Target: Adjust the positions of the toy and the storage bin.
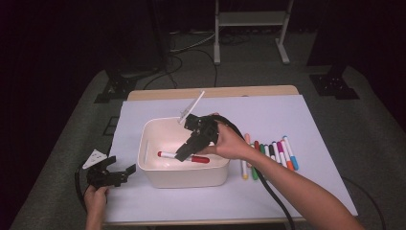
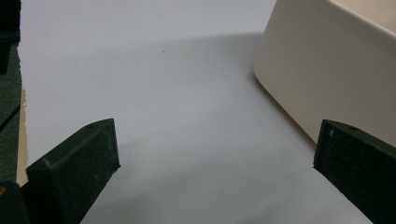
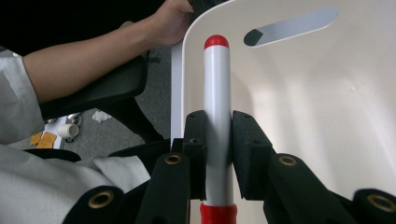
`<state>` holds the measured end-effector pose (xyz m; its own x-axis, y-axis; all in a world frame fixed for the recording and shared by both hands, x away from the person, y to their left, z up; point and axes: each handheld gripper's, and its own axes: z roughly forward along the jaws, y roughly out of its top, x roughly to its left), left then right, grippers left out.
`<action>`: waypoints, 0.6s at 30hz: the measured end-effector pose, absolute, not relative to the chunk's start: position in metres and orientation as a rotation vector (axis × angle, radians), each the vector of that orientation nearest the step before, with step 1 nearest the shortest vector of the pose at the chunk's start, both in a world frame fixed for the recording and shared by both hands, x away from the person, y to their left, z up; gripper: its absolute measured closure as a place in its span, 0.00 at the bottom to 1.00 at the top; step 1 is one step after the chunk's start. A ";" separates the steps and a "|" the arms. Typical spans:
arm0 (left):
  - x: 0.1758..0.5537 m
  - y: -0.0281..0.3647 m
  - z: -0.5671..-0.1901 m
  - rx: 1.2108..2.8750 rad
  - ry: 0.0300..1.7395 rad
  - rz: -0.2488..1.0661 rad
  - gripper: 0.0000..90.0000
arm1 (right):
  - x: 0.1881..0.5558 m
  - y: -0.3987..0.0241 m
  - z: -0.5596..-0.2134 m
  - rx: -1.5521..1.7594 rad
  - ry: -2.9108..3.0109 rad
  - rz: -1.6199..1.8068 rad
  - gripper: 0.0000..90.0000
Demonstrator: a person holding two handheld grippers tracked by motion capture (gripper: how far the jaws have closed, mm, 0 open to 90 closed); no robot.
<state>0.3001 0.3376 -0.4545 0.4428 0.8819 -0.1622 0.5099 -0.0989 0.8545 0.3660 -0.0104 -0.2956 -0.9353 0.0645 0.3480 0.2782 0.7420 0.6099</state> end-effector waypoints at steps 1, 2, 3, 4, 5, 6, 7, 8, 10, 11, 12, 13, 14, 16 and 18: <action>0.300 0.338 -0.455 1.753 1.200 0.492 0.00 | 0.367 -0.007 -0.299 -0.253 -2.639 -0.978 0.84; 0.300 0.338 -0.455 1.753 1.200 0.492 0.00 | 0.367 -0.007 -0.299 -0.253 -2.639 -0.978 0.84; 0.300 0.338 -0.455 1.755 1.200 0.488 0.00 | 0.368 -0.003 -0.303 -0.240 -2.647 -0.953 0.84; 0.300 0.338 -0.455 1.754 1.199 0.489 0.00 | 0.369 -0.002 -0.305 -0.235 -2.646 -0.948 0.84; 0.300 0.338 -0.455 1.754 1.199 0.490 0.00 | 0.369 0.000 -0.307 -0.234 -2.649 -0.934 0.84; 0.300 0.338 -0.455 1.754 1.199 0.490 0.00 | 0.369 0.000 -0.307 -0.234 -2.649 -0.934 0.84; 0.300 0.338 -0.455 1.752 1.199 0.490 0.00 | 0.369 0.003 -0.311 -0.224 -2.656 -0.913 0.84; 0.300 0.338 -0.455 1.753 1.198 0.493 0.00 | 0.369 0.005 -0.312 -0.221 -2.657 -0.907 0.84; 0.300 0.338 -0.454 1.751 1.199 0.494 0.00 | 0.369 0.008 -0.314 -0.213 -2.655 -0.894 0.84; 0.300 0.338 -0.454 1.745 1.198 0.499 0.00 | 0.369 0.010 -0.316 -0.211 -2.656 -0.875 0.84; 0.300 0.338 -0.454 1.745 1.198 0.499 0.00 | 0.369 0.010 -0.316 -0.211 -2.656 -0.875 0.84; 0.299 0.338 -0.454 1.742 1.199 0.496 0.00 | 0.369 0.011 -0.317 -0.211 -2.658 -0.860 0.84; 0.299 0.338 -0.454 1.741 1.200 0.496 0.00 | 0.370 0.015 -0.322 -0.208 -2.678 -0.817 0.84; 0.299 0.338 -0.454 1.743 1.198 0.496 0.00 | 0.371 0.016 -0.325 -0.210 -2.684 -0.794 0.84; 0.299 0.338 -0.454 1.744 1.197 0.496 0.00 | 0.371 0.017 -0.326 -0.214 -2.686 -0.786 0.84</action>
